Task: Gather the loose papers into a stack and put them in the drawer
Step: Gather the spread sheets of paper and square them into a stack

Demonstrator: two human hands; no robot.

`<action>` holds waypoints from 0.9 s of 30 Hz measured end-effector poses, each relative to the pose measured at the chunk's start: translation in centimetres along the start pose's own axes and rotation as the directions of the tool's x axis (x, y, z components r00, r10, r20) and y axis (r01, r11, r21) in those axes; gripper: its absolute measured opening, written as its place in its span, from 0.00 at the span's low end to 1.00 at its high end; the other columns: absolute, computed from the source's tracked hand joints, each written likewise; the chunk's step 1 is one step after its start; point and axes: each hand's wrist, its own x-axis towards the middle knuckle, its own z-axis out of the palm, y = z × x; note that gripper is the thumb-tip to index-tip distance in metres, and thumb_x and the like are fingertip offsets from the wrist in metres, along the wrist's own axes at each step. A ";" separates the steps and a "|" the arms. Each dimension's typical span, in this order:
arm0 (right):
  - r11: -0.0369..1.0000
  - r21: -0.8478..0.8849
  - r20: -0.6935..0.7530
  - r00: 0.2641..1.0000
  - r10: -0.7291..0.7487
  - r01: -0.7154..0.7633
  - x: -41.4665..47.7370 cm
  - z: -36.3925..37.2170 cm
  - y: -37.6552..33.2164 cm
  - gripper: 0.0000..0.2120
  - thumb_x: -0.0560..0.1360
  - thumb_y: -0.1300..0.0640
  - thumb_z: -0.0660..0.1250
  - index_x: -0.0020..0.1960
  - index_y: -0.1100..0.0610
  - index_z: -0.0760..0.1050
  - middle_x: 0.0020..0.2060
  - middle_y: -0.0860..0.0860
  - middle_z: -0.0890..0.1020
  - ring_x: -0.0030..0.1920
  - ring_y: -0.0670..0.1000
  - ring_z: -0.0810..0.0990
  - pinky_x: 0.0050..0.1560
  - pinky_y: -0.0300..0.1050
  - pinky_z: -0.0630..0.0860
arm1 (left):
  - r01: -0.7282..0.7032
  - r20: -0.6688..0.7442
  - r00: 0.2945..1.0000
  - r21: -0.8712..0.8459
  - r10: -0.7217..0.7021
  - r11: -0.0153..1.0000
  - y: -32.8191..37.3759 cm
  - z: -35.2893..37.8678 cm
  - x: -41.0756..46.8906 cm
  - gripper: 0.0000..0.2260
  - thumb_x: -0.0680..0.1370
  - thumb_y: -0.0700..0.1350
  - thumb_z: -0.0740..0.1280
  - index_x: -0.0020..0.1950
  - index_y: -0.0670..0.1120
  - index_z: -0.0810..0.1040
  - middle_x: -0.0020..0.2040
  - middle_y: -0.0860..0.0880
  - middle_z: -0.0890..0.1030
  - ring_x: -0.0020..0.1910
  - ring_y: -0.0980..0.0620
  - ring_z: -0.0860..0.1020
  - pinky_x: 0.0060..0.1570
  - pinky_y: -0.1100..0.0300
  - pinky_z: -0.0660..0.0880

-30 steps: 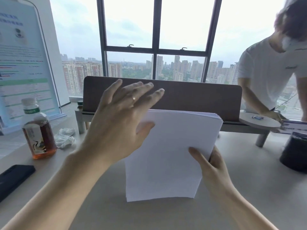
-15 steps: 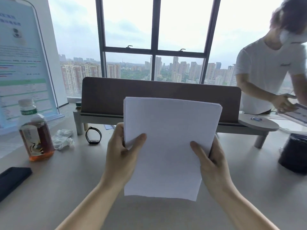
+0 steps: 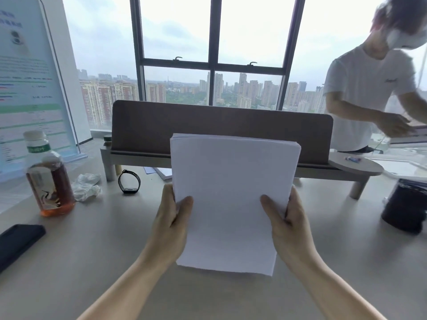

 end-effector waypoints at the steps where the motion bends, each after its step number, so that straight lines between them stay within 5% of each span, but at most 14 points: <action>1: 1.000 -0.004 0.015 1.000 0.016 -0.016 -0.5 -0.2 0.2 0.14 0.81 0.65 0.64 0.61 0.48 0.75 0.54 0.45 0.87 0.55 0.45 0.86 0.52 0.40 0.81 | 0.007 0.004 1.000 0.016 -0.007 1.000 -0.2 0.0 -0.3 0.07 0.86 0.39 0.58 0.57 0.50 0.71 0.53 0.61 0.85 0.54 0.60 0.83 0.59 0.50 0.78; 6: 0.995 -0.066 0.070 0.994 0.078 -0.074 -2.3 -0.7 1.6 0.19 0.81 0.69 0.63 0.64 0.48 0.74 0.57 0.45 0.86 0.58 0.45 0.85 0.57 0.42 0.81 | 0.033 0.066 0.997 0.120 -0.041 0.992 -0.2 -0.3 -0.7 0.06 0.85 0.39 0.59 0.58 0.49 0.71 0.53 0.62 0.83 0.57 0.57 0.81 0.54 0.59 0.76; 8: 0.995 -0.074 0.072 0.995 0.073 -0.068 -2.4 -0.8 1.7 0.19 0.81 0.68 0.63 0.65 0.48 0.73 0.58 0.45 0.86 0.60 0.45 0.84 0.61 0.47 0.79 | -0.117 -0.095 0.985 0.260 0.147 0.958 2.6 -1.1 0.9 0.12 0.82 0.41 0.65 0.64 0.51 0.69 0.64 0.60 0.77 0.69 0.51 0.75 0.62 0.60 0.73; 9: 0.995 -0.081 0.073 0.995 0.071 -0.065 -2.5 -0.8 1.7 0.19 0.82 0.67 0.63 0.66 0.47 0.73 0.58 0.45 0.86 0.60 0.45 0.84 0.62 0.50 0.79 | -0.245 -0.143 0.936 0.396 0.323 0.885 5.0 -1.3 1.8 0.22 0.81 0.43 0.68 0.72 0.50 0.66 0.73 0.55 0.70 0.76 0.49 0.68 0.71 0.56 0.67; 11: 0.993 -0.094 0.079 0.994 0.076 -0.069 -2.8 -0.8 1.7 0.19 0.82 0.66 0.62 0.66 0.46 0.73 0.59 0.45 0.85 0.61 0.45 0.84 0.64 0.54 0.78 | -0.494 0.082 0.807 0.637 0.585 0.591 10.8 -0.7 3.6 0.37 0.78 0.48 0.71 0.82 0.45 0.56 0.82 0.48 0.57 0.83 0.47 0.53 0.81 0.49 0.51; 13: 0.992 -0.107 0.078 0.994 0.077 -0.069 -3.1 -0.8 1.7 0.19 0.82 0.64 0.62 0.68 0.45 0.72 0.60 0.44 0.85 0.62 0.46 0.83 0.64 0.56 0.78 | -0.660 0.498 0.718 0.709 0.487 0.248 14.9 1.2 5.7 0.39 0.77 0.53 0.72 0.83 0.49 0.55 0.84 0.49 0.54 0.84 0.48 0.49 0.82 0.48 0.45; 14: 0.991 -0.122 0.076 0.995 0.071 -0.061 -3.2 -0.8 1.7 0.19 0.82 0.63 0.63 0.68 0.44 0.71 0.60 0.44 0.85 0.62 0.45 0.83 0.64 0.56 0.79 | -0.710 0.634 0.695 0.679 0.341 0.184 15.7 2.1 6.7 0.35 0.78 0.55 0.70 0.81 0.52 0.60 0.83 0.50 0.61 0.83 0.47 0.53 0.82 0.47 0.48; 15: 0.989 -0.137 0.077 0.995 0.059 -0.048 -3.3 -0.8 1.6 0.19 0.82 0.63 0.63 0.68 0.44 0.71 0.60 0.42 0.85 0.61 0.44 0.84 0.63 0.55 0.79 | -0.724 0.700 0.689 0.658 0.187 0.208 16.3 2.9 7.3 0.27 0.79 0.56 0.69 0.76 0.55 0.67 0.76 0.50 0.72 0.79 0.44 0.63 0.80 0.46 0.57; 17: 0.986 -0.161 0.081 0.996 0.046 -0.032 -3.4 -0.9 1.1 0.19 0.82 0.62 0.63 0.67 0.43 0.71 0.58 0.39 0.85 0.60 0.42 0.84 0.60 0.50 0.81 | -0.660 0.697 0.717 0.674 0.008 0.331 16.5 3.7 7.7 0.08 0.81 0.55 0.65 0.60 0.57 0.74 0.53 0.52 0.82 0.58 0.43 0.79 0.59 0.46 0.76; 19: 0.982 -0.184 0.078 0.995 0.065 -0.050 -3.4 -1.3 1.2 0.15 0.82 0.60 0.64 0.64 0.45 0.72 0.57 0.40 0.86 0.57 0.43 0.85 0.57 0.50 0.81 | -0.640 0.680 0.733 0.675 0.028 0.366 15.9 3.6 7.3 0.03 0.82 0.54 0.63 0.51 0.57 0.71 0.44 0.55 0.79 0.46 0.47 0.79 0.40 0.52 0.73; 21: 0.969 -0.235 0.038 0.995 0.087 -0.076 -2.9 -2.5 1.6 0.09 0.80 0.58 0.68 0.57 0.48 0.73 0.51 0.42 0.87 0.51 0.45 0.87 0.52 0.54 0.83 | -0.645 0.650 0.742 0.627 0.162 0.437 15.6 2.3 6.9 0.04 0.82 0.53 0.64 0.49 0.56 0.71 0.42 0.54 0.79 0.41 0.48 0.79 0.38 0.52 0.73; 23: 0.952 -0.279 -0.050 0.992 0.116 -0.126 -2.1 -4.4 1.7 0.09 0.76 0.55 0.73 0.53 0.50 0.73 0.45 0.40 0.87 0.44 0.47 0.87 0.45 0.47 0.82 | -0.571 0.523 0.800 0.515 0.294 0.639 15.1 -0.3 6.8 0.05 0.82 0.48 0.67 0.47 0.52 0.73 0.38 0.50 0.80 0.36 0.49 0.79 0.37 0.54 0.75; 25: 0.979 -0.135 -0.132 0.982 0.135 -0.153 -1.1 -6.3 1.1 0.12 0.75 0.58 0.75 0.54 0.54 0.75 0.41 0.44 0.88 0.39 0.45 0.87 0.36 0.34 0.78 | -0.429 0.337 0.886 0.336 0.318 0.839 13.6 -3.0 6.8 0.05 0.81 0.45 0.68 0.48 0.46 0.76 0.39 0.44 0.81 0.33 0.52 0.79 0.34 0.59 0.74; 27: 0.983 0.073 -0.095 0.980 0.172 -0.166 0.0 -6.8 0.1 0.15 0.77 0.62 0.72 0.61 0.58 0.73 0.49 0.50 0.87 0.42 0.41 0.87 0.37 0.30 0.78 | -0.288 0.199 0.945 0.123 0.261 0.950 10.7 -4.4 6.0 0.08 0.79 0.46 0.69 0.52 0.42 0.77 0.46 0.39 0.83 0.39 0.51 0.79 0.39 0.57 0.75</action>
